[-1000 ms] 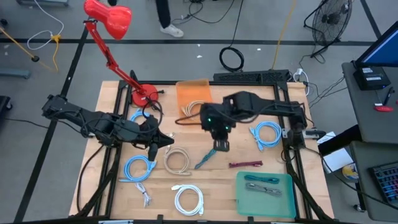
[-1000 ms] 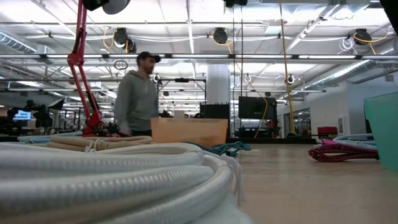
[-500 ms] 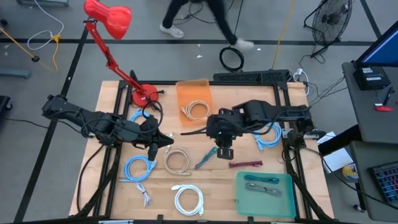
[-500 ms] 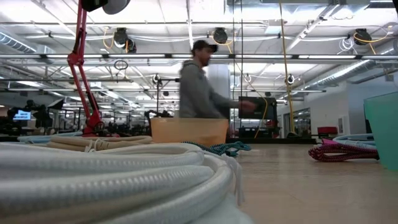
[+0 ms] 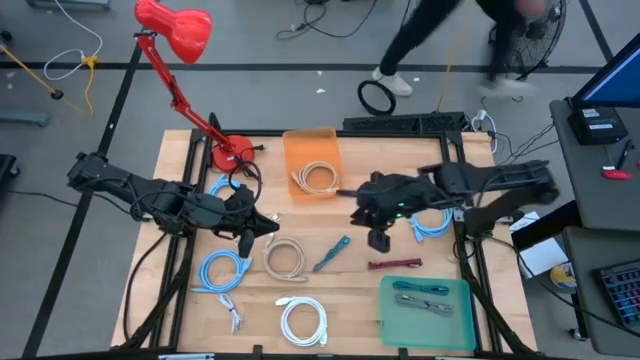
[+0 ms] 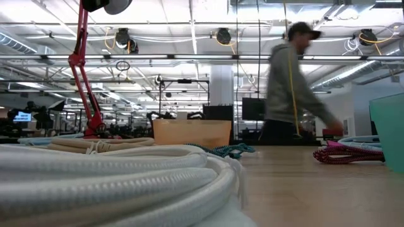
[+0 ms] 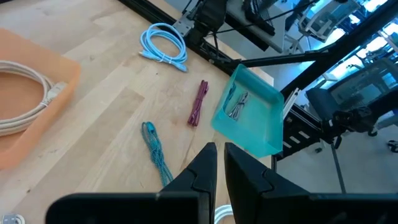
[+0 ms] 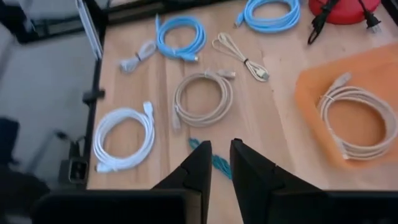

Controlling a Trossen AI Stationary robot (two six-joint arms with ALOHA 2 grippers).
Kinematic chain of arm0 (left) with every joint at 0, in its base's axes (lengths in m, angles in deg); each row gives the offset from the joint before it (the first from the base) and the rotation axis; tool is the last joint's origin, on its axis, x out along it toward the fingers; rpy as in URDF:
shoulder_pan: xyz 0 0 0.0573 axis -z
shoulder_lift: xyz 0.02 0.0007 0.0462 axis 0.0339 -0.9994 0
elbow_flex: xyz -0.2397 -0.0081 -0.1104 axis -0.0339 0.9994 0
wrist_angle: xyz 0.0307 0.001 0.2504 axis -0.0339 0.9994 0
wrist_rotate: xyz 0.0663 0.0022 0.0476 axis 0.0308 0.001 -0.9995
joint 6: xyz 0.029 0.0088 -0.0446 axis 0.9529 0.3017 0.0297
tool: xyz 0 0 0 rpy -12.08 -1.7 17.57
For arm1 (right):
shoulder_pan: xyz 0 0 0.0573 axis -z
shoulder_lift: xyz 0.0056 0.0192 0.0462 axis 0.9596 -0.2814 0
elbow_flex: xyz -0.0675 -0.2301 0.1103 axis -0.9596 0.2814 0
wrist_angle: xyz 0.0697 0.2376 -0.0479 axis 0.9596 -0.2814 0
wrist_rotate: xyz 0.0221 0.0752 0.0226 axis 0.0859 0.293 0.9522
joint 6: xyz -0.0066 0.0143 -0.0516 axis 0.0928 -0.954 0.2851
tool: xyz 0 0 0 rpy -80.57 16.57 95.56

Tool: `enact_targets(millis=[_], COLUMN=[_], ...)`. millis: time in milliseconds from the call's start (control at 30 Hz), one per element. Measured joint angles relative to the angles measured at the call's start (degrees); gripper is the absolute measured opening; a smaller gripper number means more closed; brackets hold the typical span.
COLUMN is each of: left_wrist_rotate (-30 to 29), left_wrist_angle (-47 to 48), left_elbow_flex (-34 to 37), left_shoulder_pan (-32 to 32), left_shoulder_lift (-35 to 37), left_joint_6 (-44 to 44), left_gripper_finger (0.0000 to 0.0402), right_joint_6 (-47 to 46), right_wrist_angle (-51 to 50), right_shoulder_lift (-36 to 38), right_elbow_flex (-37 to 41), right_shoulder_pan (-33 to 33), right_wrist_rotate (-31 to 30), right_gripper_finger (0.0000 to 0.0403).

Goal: Pick & Place USB Port
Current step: Put the light brown wire cable into the orange bin

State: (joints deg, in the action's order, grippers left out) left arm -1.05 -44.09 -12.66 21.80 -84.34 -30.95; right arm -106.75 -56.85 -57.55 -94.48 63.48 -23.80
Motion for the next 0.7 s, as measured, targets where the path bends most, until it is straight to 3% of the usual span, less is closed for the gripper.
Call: enact_targets(millis=[300, 500, 700], left_wrist_rotate=[-3.0, -2.8, 6.6], left_wrist_angle=[0.7, 5.5, 10.4], left_elbow_flex=[0.0, 0.0, 0.0], left_shoulder_pan=[-1.7, -5.3, -8.7], left_shoulder_lift=[0.0, -0.9, -5.2], left_joint_6=[-0.3, -4.1, -3.7], left_gripper_finger=[0.0033, 0.0033, 0.0048], right_joint_6=[-9.2, -17.5, -23.8], right_wrist_angle=[27.1, 29.8, 29.8], right_shoulder_lift=[20.6, 30.3, 36.9], right_elbow_flex=[31.7, 44.9, 53.5], right_shoulder_pan=[0.4, 0.4, 0.4], right_wrist_rotate=[-0.2, -1.7, -1.8], right_gripper_finger=[0.0040, 0.0053, 0.0072])
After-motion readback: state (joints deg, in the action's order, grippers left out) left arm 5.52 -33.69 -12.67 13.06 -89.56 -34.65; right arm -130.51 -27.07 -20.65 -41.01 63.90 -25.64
